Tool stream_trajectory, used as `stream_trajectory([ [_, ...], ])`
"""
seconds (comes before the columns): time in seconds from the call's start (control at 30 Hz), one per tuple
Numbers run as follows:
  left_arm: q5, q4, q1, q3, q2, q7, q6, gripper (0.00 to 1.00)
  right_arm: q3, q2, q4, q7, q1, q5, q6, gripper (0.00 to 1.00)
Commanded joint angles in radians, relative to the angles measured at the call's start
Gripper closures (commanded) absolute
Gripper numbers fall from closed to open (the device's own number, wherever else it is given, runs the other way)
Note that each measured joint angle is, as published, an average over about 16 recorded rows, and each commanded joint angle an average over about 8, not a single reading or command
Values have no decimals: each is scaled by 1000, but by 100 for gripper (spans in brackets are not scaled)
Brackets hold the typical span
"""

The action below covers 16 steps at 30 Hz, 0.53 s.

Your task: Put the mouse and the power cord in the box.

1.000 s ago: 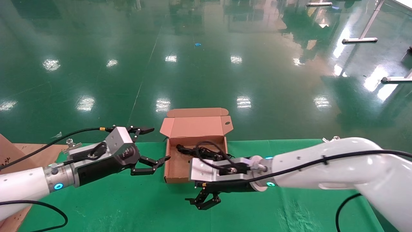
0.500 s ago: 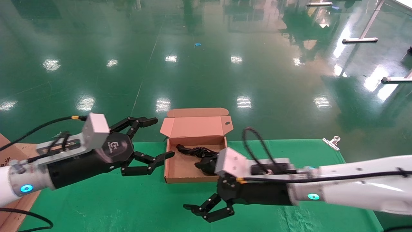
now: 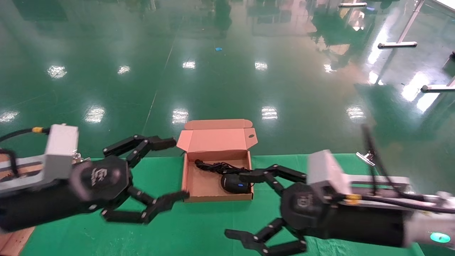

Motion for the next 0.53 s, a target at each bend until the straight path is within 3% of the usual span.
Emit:
stream_trajectory([
  [0.03, -4, -43, 14, -19, -17, -38, 18, 0, 43, 25, 18, 9, -23, 23, -30, 0],
  [0.3, -17, -205, 67, -94, -84, -184, 88, 0, 211, 124, 88, 45, -112, 113, -149, 0],
  [0.53, -22, -270, 84, -118, -106, -231, 113, 0, 294, 171, 120, 60, -154, 156, -205, 0],
])
